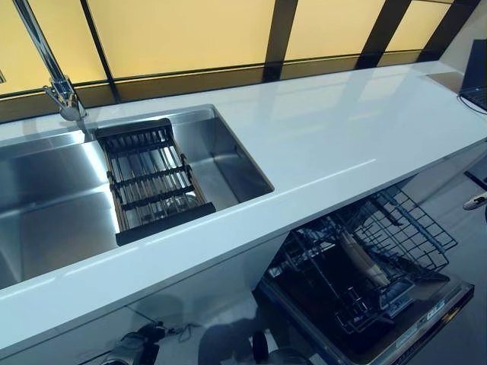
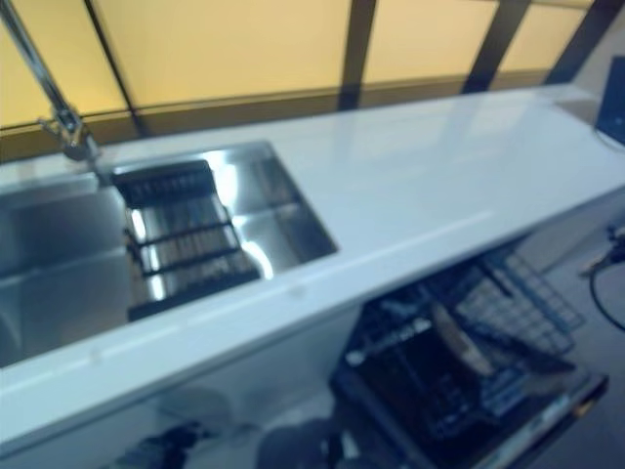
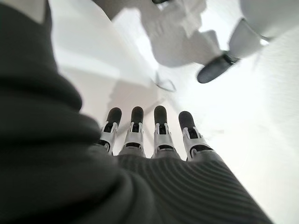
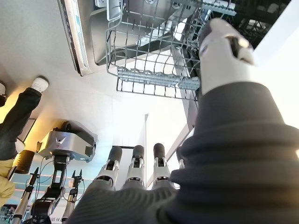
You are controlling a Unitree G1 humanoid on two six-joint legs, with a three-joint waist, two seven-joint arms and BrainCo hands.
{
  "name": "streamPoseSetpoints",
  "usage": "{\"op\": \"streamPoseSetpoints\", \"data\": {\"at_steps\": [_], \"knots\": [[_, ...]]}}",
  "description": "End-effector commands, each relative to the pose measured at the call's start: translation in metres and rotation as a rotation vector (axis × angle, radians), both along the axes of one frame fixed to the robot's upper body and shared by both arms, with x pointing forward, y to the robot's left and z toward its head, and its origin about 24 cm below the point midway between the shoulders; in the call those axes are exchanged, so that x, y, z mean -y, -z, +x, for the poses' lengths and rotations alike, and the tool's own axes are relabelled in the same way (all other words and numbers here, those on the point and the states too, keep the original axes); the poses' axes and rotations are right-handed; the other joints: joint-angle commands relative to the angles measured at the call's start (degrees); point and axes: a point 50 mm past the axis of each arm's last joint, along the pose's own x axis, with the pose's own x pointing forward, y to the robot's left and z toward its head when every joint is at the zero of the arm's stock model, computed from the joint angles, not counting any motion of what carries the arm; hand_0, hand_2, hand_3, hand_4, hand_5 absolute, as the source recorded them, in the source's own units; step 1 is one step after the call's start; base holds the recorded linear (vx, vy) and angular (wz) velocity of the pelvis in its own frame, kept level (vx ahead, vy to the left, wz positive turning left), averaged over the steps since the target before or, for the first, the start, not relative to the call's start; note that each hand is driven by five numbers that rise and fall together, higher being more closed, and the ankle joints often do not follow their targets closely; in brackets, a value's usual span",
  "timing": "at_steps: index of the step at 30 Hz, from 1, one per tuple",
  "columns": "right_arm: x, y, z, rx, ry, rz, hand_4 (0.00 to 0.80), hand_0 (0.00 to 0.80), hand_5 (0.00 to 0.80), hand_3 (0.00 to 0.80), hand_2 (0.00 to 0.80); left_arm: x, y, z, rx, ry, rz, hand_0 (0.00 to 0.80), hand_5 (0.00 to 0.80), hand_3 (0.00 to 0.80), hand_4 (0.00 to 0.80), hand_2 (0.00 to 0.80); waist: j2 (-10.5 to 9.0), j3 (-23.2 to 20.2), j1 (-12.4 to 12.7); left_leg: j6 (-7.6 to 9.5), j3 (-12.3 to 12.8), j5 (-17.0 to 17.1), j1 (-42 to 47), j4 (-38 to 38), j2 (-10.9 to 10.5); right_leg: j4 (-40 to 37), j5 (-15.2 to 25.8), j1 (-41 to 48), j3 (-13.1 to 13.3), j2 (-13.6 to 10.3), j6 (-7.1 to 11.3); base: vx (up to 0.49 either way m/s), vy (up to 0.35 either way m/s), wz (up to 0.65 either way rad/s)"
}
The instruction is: Take plates into dishwasher
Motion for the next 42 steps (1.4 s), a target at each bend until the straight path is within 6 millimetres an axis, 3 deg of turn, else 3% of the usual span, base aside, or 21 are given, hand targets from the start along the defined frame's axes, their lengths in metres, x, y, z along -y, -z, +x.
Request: {"op": "streamPoseSetpoints", "data": {"at_steps": [1,4,9,10,12,15,16,18,19,21,22,24,26,30,34,39,42], "knots": [[0.011,-0.017,-0.013,0.016,0.026,-0.03,0.0,0.0,0.0,0.0,0.0,-0.03,-0.006,-0.021,-0.116,-0.044,0.137,0.0,0.0,0.0,0.0,0.0,-2.07,-2.23,1.21,2.82,-3.18,-5.17,2.41,1.15,0.28,2.97,-2.54,0.25,-1.12,-0.65,4.31,-0.033,-0.127,0.0],[0.019,-0.015,-0.025,0.015,0.057,-0.027,0.0,0.0,0.0,0.0,0.0,-0.037,-0.007,-0.029,-0.157,-0.07,0.168,0.0,0.0,0.0,0.0,0.0,-2.23,-2.75,1.36,2.47,-4.62,-4.76,2.56,0.73,0.67,3.72,-3.79,0.48,-1.66,0.04,3.35,-0.024,-0.136,0.19],[0.029,-0.026,-0.032,0.014,0.092,-0.059,0.0,0.0,0.0,0.0,0.0,-0.047,-0.008,-0.046,-0.165,-0.058,0.214,0.0,0.0,0.0,0.0,0.0,-1.97,-2.28,4.2,0.43,-6.81,-1.52,1.41,-0.1,1.98,3.45,-5.2,3.03,-6.7,1.29,1.87,0.003,-0.162,0.25],[0.03,-0.031,-0.032,0.022,0.104,-0.06,0.0,0.0,0.0,0.0,0.0,-0.048,-0.009,-0.043,-0.143,-0.054,0.215,0.0,0.0,0.0,0.0,0.0,-1.72,-2.2,4.73,-0.53,-8.35,-0.06,0.02,-0.1,2.05,2.42,-4.77,3.37,-6.54,1.62,1.77,-0.045,-0.102,0.29],[0.033,-0.042,-0.033,0.06,0.145,-0.093,0.0,0.0,0.0,0.0,0.0,-0.045,-0.011,-0.031,-0.101,-0.02,0.211,0.0,0.0,0.0,0.0,0.0,-1.48,-1.51,5.51,-0.88,-9.58,0.61,-1.3,0.09,1.59,2.59,-4.62,2.92,-6.69,1.33,1.64,-0.162,-0.019,0.24],[0.033,-0.071,-0.03,0.166,0.178,-0.117,0.0,0.0,0.0,0.0,0.0,-0.036,-0.014,-0.001,-0.018,0.001,0.167,0.0,0.0,0.0,0.0,0.0,-1.75,-0.38,4.56,-1.01,-5.94,-3.92,-1.52,9.27,2.48,3.23,-3.62,0.36,-8.44,-1.38,0.75,-0.304,0.123,0.23],[0.034,-0.081,-0.032,0.19,0.184,-0.136,0.0,0.0,0.0,0.0,0.0,-0.029,-0.014,0.007,0.007,-0.019,0.126,0.0,0.0,0.0,0.0,0.0,-2.02,-0.12,3.74,-1.26,-5.81,-4.9,-0.7,16.69,3.4,3.5,-2.98,-1.15,-8.65,-2.28,-0.13,-0.339,0.211,0.28],[0.033,-0.089,-0.032,0.216,0.185,-0.128,0.0,0.0,0.0,0.0,0.0,-0.02,-0.013,0.017,0.035,-0.07,0.063,0.0,0.0,0.0,0.0,0.0,-1.58,0.03,3.1,-0.05,-12.5,-6.51,-0.02,21.56,1.3,8.09,-3.34,-6.62,-7.08,-2.62,-1.0,-0.389,0.222,0.21],[0.03,-0.088,-0.029,0.245,0.174,-0.124,0.0,0.0,0.0,0.0,0.0,-0.017,-0.015,0.024,0.05,-0.075,0.055,0.0,0.0,0.0,0.0,0.0,-1.0,0.97,2.53,1.47,-14.96,-10.55,1.56,17.61,-0.5,12.82,-3.32,-11.51,-5.05,-2.06,-0.54,-0.401,0.17,0.0],[0.032,-0.088,-0.033,0.319,0.207,-0.106,0.0,0.0,0.0,0.0,0.0,-0.018,-0.023,0.042,0.072,-0.009,0.074,0.0,0.0,0.0,0.0,0.0,-0.17,4.39,0.55,2.96,-11.92,-13.31,1.84,13.78,0.94,18.1,-2.69,-17.13,-5.07,-3.58,1.17,-0.45,0.143,0.15],[0.033,-0.082,-0.033,0.333,0.209,-0.1,0.0,0.0,0.0,0.0,0.0,-0.02,-0.025,0.045,0.075,-0.003,0.082,0.0,0.0,0.0,0.0,0.0,-0.2,5.52,0.26,3.18,-12.26,-13.94,1.86,13.75,0.69,18.25,-1.87,-18.04,-4.93,-4.43,2.04,-0.405,0.163,0.72],[0.034,-0.069,-0.031,0.313,0.193,-0.099,0.0,0.0,0.0,0.0,0.0,-0.02,-0.021,0.037,0.055,-0.041,0.088,0.0,0.0,0.0,0.0,0.0,-0.11,6.44,0.23,3.67,-12.54,-15.27,2.4,13.22,-0.33,16.55,0.58,-18.63,-4.82,-5.58,3.56,-0.245,0.128,0.79],[0.035,-0.062,-0.028,0.304,0.186,-0.102,0.0,0.0,0.0,0.0,0.0,-0.025,-0.018,0.024,0.02,-0.079,0.098,0.0,0.0,0.0,0.0,0.0,-0.35,6.32,1.08,3.81,-12.28,-15.56,2.18,14.02,-0.82,14.12,1.36,-16.48,-4.9,-5.57,3.65,-0.138,0.058,0.1],[0.04,-0.068,-0.032,0.322,0.207,-0.098,0.0,0.0,0.0,0.0,0.0,-0.038,-0.016,0.0,-0.041,-0.14,0.136,0.0,0.0,0.0,0.0,0.0,-0.89,4.5,2.29,3.92,-11.63,-16.18,2.08,15.02,-1.28,11.93,1.01,-14.09,-5.3,-6.12,3.89,-0.144,0.077,-0.09],[0.051,-0.073,-0.043,0.341,0.277,-0.107,0.0,0.0,0.0,0.0,0.0,-0.043,-0.015,-0.011,-0.069,-0.173,0.142,0.0,0.0,0.0,0.0,0.0,-1.07,3.04,2.68,4.13,-10.93,-17.35,2.59,16.51,-1.42,11.59,1.13,-13.43,-5.19,-6.7,4.37,-0.181,0.143,-0.02],[0.071,-0.063,-0.068,0.326,0.4,-0.134,0.0,0.0,0.0,0.0,0.0,-0.048,-0.017,-0.013,-0.101,-0.053,0.203,0.0,0.0,0.0,0.0,0.0,-2.57,1.86,2.48,5.8,-11.77,-21.94,-0.11,24.78,-4.6,5.37,5.87,-12.15,-0.49,-7.54,6.09,-0.119,0.154,0.06],[0.077,-0.061,-0.082,0.351,0.465,-0.153,0.0,0.0,0.0,0.0,0.0,-0.053,-0.027,0.008,-0.058,0.03,0.19,0.0,0.0,0.0,0.0,0.0,-2.46,1.92,1.62,6.91,-10.48,-23.78,-0.91,27.58,-6.17,3.5,7.63,-12.1,-1.19,-8.99,6.71,-0.088,0.215,0.03]]}}
